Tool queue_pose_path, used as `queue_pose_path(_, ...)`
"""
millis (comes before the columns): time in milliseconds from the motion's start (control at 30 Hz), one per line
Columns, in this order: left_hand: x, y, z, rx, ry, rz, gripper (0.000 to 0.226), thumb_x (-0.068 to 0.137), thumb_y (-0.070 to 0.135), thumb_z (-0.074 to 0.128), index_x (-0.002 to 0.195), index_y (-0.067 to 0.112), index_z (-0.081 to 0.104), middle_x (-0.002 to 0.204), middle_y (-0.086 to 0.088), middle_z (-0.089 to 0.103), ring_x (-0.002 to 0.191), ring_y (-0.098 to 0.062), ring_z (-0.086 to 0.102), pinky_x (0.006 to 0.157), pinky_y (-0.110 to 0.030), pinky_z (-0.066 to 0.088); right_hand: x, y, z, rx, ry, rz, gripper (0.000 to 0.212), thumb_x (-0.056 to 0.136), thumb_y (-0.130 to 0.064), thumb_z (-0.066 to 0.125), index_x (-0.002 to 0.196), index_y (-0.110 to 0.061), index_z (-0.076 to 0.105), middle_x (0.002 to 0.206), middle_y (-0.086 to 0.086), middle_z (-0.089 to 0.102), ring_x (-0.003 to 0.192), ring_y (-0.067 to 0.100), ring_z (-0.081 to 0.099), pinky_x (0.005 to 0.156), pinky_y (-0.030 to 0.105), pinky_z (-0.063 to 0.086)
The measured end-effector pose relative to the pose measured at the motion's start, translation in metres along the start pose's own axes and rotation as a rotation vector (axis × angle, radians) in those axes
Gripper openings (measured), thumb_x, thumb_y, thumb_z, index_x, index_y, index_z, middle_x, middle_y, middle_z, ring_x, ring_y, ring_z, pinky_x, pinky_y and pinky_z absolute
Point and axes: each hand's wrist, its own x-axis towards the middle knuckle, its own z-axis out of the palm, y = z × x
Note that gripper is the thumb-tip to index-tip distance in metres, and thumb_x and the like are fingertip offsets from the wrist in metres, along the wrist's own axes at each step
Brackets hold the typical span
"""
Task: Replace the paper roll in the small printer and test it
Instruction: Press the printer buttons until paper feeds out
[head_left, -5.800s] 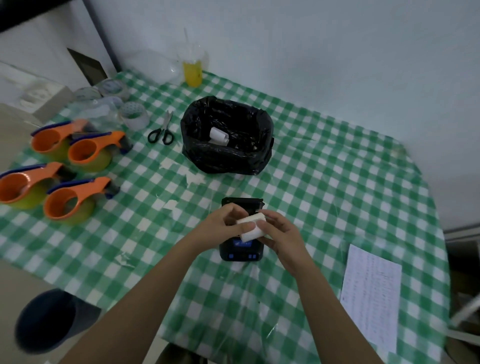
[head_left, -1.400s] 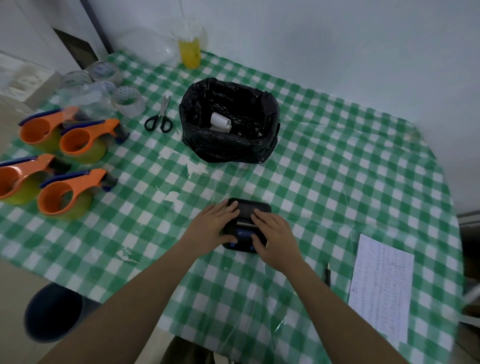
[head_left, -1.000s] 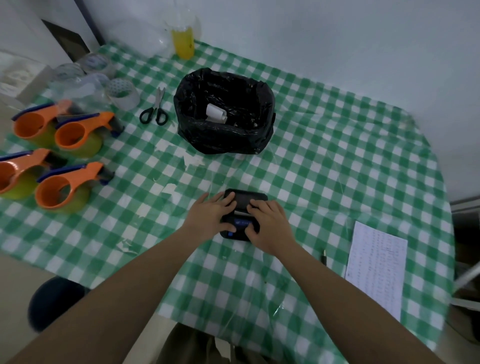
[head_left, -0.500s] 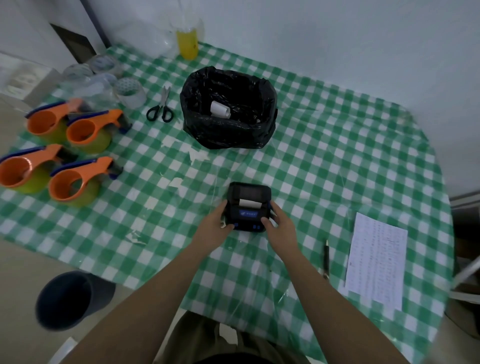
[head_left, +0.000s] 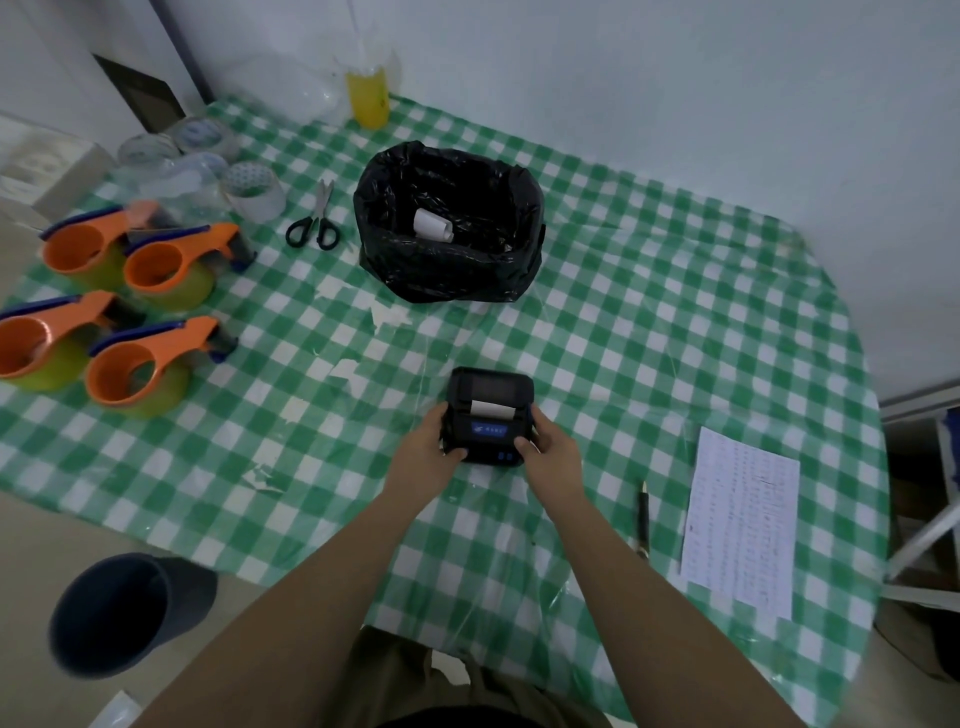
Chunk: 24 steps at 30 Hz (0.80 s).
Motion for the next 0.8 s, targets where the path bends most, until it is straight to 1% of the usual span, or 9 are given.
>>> queue_pose_path(133, -0.0002, -0.0007, 0.0013, 0.001, 0.010, 0.000, 0.060, 0.081, 0.007, 0.065, 0.134, 0.016, 0.038, 0.126, -0.007, 0.062, 0.114, -0.025, 0.059, 0.097, -0.045, 0.049, 0.0012, 0.0005, -0.0012, 0.004, -0.006, 0.005, 0.053, 0.089, -0.002, 0.054, 0.138, -0.020, 0.041, 0.137, 0.010, 0.054, 0.125, 0.022, 0.051, 0.106, 0.039, 0.043)
queue_pose_path(333, -0.0003, 0.0006, 0.0013, -0.009, 0.010, -0.009, 0.059, 0.081, 0.007, 0.064, 0.133, 0.015, 0.039, 0.125, -0.008, 0.063, 0.113, -0.025, 0.059, 0.097, -0.044, 0.049, 0.0016, 0.0010, -0.0020, 0.029, -0.017, 0.014, 0.054, 0.089, -0.002, 0.054, 0.138, -0.019, 0.040, 0.137, 0.009, 0.053, 0.126, 0.021, 0.050, 0.107, 0.039, 0.041)
queue_pose_path(467, 0.0004, 0.0007, 0.0017, -0.018, 0.018, -0.011, 0.059, 0.079, 0.003, 0.065, 0.132, 0.012, 0.040, 0.125, -0.011, 0.063, 0.114, -0.027, 0.059, 0.098, -0.046, 0.048, 0.0035, 0.0042, -0.0001, 0.043, -0.019, 0.009, 0.054, 0.088, 0.000, 0.054, 0.137, -0.019, 0.041, 0.137, 0.010, 0.053, 0.126, 0.020, 0.050, 0.107, 0.039, 0.041)
queue_pose_path(633, 0.0008, 0.0020, 0.0015, -0.020, 0.009, -0.027, 0.060, 0.080, 0.004, 0.064, 0.133, 0.014, 0.039, 0.126, -0.010, 0.062, 0.116, -0.025, 0.057, 0.100, -0.044, 0.047, 0.0036, 0.0046, -0.0001, 0.054, -0.012, 0.018, 0.054, 0.088, 0.000, 0.055, 0.137, -0.019, 0.042, 0.136, 0.010, 0.053, 0.126, 0.021, 0.050, 0.108, 0.041, 0.041)
queue_pose_path(800, 0.0001, 0.0022, 0.0013, -0.011, 0.013, -0.023, 0.058, 0.080, 0.005, 0.065, 0.132, 0.013, 0.040, 0.125, -0.011, 0.062, 0.115, -0.027, 0.058, 0.098, -0.046, 0.048, 0.0032, 0.0048, -0.0009, 0.046, -0.017, 0.006, 0.054, 0.089, -0.001, 0.055, 0.138, -0.019, 0.041, 0.137, 0.011, 0.053, 0.126, 0.021, 0.050, 0.108, 0.040, 0.041)
